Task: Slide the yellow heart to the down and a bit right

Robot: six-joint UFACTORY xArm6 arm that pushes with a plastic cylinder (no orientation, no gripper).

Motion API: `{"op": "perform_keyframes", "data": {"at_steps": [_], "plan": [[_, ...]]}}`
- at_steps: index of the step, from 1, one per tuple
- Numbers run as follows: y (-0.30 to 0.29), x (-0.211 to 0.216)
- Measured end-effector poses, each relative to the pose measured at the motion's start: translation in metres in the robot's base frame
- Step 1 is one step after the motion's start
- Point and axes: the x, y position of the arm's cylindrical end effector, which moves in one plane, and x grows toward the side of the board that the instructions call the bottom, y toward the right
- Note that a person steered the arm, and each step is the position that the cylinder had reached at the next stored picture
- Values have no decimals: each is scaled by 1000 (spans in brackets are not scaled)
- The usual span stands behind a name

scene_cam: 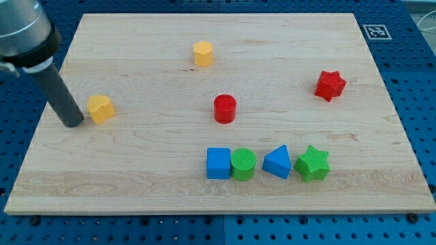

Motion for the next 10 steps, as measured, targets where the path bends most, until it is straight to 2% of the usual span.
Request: {"op": "perform_keyframes", "data": {"at_steps": [1,5,9,10], "plan": [[0,-22],[-1,-15],[50,-7],[46,-3]]}}
